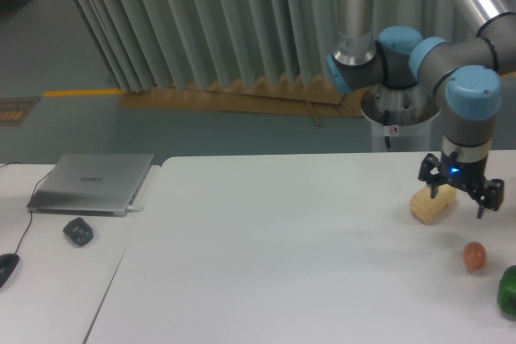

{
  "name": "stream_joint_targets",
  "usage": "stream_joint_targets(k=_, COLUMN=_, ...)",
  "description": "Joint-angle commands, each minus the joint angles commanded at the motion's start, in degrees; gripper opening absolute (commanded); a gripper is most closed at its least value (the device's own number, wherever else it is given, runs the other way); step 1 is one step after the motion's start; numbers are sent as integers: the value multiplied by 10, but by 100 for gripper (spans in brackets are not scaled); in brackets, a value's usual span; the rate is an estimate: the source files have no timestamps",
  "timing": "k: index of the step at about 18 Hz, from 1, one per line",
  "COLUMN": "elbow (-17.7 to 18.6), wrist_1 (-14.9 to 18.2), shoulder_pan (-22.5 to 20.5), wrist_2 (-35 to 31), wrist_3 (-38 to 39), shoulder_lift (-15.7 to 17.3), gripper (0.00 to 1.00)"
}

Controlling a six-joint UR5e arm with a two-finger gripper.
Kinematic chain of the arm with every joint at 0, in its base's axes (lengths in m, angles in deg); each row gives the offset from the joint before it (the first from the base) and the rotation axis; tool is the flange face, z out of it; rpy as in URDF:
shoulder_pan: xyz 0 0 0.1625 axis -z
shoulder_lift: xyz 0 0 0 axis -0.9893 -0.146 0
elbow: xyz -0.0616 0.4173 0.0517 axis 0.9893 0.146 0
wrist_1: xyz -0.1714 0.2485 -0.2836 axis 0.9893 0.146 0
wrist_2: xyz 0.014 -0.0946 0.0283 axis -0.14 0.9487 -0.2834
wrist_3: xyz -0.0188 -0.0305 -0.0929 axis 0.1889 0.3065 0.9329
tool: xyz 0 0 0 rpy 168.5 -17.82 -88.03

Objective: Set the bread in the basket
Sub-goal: 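Close the gripper on the bread roll and lift it slightly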

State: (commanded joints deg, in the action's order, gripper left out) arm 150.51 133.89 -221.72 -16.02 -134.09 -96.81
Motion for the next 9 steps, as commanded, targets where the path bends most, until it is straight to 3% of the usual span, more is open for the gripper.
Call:
stream_joint_targets(k=4, elbow=22, wrist_1=3, shoulder_pan=62, wrist_2=-147, wrist_3=-6, shoulder_lift=-30, gripper=100)
stream_joint_targets(k=7, elbow=50, wrist_1=0, shoulder_pan=64, wrist_2=-152, wrist_3=-34, shoulder_lift=-25, gripper=100)
stream_joint_targets(k=9, elbow=58, wrist_1=3, shoulder_pan=63, wrist_2=-158, wrist_3=-67, shoulder_lift=-4, gripper=100)
